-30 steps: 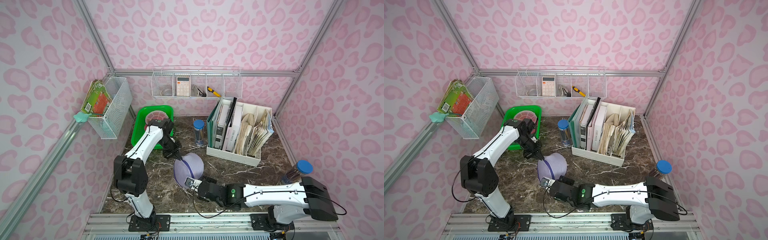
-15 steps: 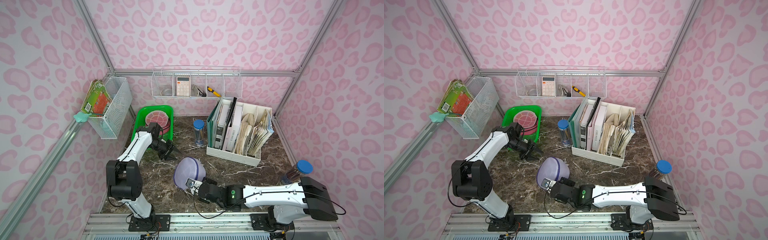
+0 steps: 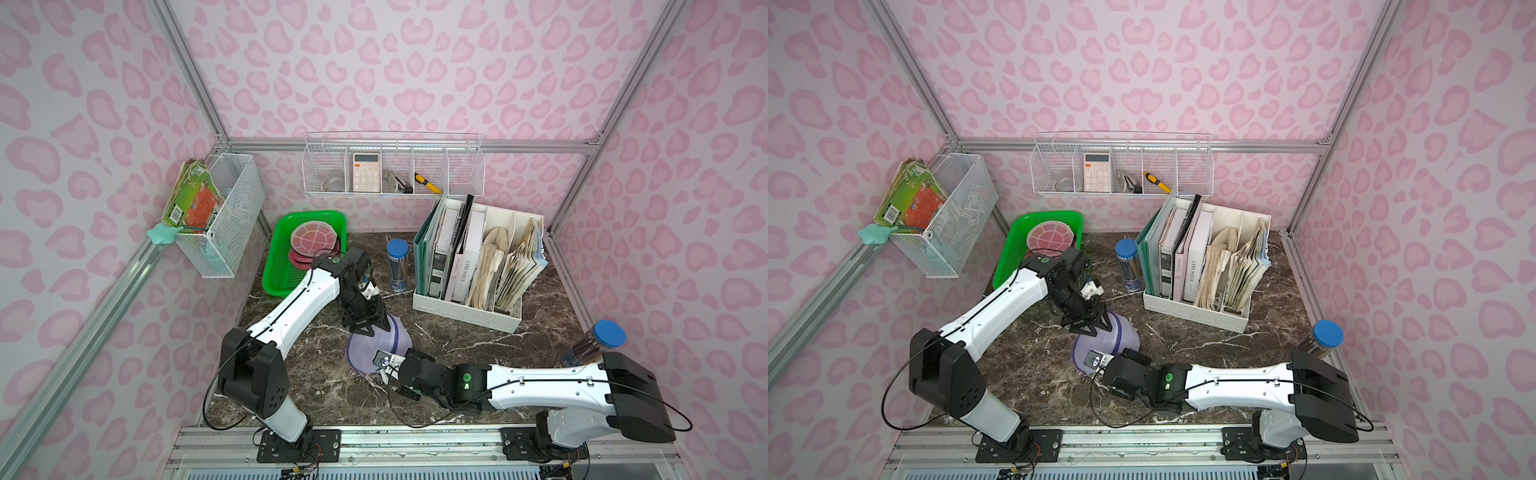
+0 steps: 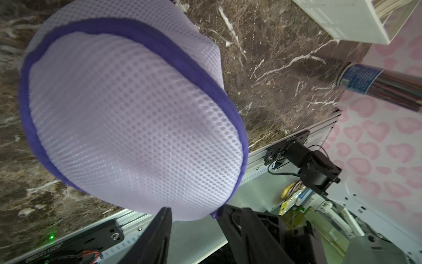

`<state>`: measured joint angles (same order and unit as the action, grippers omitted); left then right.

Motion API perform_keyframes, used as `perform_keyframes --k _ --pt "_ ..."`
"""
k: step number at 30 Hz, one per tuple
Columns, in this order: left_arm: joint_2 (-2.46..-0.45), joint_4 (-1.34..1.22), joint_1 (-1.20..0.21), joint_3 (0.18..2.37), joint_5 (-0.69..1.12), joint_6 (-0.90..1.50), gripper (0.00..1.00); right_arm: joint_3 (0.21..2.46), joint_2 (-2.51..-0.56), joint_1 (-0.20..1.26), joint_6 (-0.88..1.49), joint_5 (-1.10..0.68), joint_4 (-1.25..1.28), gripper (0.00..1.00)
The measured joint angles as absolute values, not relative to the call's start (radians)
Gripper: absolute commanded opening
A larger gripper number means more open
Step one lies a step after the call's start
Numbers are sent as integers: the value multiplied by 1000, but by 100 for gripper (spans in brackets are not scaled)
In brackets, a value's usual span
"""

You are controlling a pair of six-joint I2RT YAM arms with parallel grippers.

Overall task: Turn the laundry bag inside out
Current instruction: Zip the zipper on the laundry bag.

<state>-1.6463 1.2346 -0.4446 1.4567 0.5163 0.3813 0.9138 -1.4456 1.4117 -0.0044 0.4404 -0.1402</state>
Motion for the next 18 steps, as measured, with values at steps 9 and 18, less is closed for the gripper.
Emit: perform_keyframes --k 9,18 --pt "-1725 1268 -585 1532 376 360 56 916 -1448 1412 -5 432 -144 0" --pt "-1789 1326 -603 1570 263 371 0 916 -1448 1411 -5 431 -145 0"
